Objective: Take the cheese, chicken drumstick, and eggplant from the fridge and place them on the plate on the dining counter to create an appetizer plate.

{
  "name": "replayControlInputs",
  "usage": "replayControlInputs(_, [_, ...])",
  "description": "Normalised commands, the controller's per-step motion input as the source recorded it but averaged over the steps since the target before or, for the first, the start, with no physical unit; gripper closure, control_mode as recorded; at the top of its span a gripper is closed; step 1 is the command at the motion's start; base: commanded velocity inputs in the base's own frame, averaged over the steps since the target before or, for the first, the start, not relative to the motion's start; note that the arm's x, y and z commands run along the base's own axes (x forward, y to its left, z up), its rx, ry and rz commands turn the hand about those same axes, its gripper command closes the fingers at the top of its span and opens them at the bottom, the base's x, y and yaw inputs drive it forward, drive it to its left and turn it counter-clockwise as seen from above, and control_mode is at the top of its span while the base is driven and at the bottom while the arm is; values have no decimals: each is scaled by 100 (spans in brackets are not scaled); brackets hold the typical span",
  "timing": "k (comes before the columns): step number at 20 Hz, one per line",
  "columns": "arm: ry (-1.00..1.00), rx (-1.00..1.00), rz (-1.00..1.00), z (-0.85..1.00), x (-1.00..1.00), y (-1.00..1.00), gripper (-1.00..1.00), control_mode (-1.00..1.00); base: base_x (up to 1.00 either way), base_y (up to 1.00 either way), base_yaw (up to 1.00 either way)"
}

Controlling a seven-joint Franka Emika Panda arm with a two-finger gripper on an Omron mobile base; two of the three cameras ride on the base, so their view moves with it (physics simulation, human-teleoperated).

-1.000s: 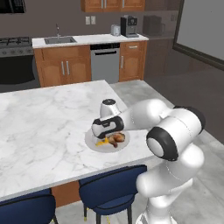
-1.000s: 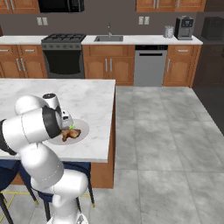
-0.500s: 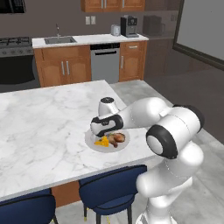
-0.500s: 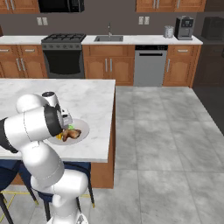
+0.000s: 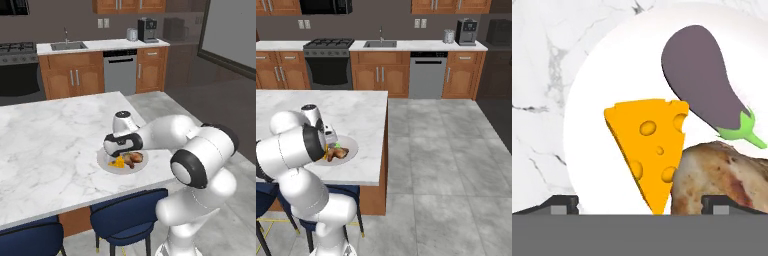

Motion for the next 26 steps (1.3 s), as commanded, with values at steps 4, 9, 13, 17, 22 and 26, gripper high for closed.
replayControlInputs(4, [0,0,-6,56,-74,-37,-100,-100,0,0,0])
replayControlInputs(9, [0,0,-6,81,-84,-51,-100,-100,0,0,0])
replayControlInputs(13, [0,1,-11,64,-96,-68,-100,-100,0,0,0])
replayControlInputs(17, [0,9,-16,45,-100,-93,-100,-100,0,0,0])
replayControlInputs(22, [-2,18,-12,51,-100,-100,-100,-100,0,0,0])
replayControlInputs(26, [-8,20,-8,61,-100,-100,-100,-100,0,0,0])
